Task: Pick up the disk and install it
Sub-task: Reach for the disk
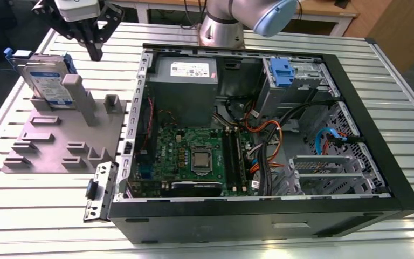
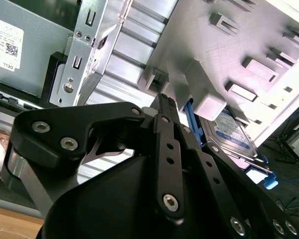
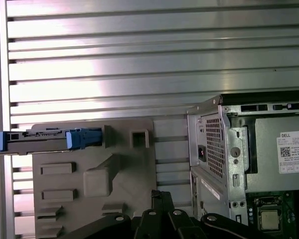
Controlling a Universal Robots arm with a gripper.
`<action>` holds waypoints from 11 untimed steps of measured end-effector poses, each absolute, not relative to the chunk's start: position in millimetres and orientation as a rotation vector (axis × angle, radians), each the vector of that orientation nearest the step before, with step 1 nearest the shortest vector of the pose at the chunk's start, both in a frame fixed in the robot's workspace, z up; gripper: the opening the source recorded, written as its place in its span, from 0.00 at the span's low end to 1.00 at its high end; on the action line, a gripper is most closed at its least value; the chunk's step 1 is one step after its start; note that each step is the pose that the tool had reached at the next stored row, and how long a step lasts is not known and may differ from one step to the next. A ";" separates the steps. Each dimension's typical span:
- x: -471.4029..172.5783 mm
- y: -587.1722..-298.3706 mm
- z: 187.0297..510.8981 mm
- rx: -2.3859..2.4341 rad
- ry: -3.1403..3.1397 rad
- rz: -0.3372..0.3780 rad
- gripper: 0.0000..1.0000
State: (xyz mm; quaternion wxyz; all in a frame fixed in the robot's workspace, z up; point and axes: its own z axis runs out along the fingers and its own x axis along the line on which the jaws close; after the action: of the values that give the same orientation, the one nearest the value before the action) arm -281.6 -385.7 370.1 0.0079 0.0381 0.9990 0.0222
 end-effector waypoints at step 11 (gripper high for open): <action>-294.9 -380.9 368.7 0.119 3.124 0.071 0.11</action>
State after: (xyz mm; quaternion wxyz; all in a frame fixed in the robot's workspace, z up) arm -294.9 -380.9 368.7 0.0075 0.0380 0.9990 0.0228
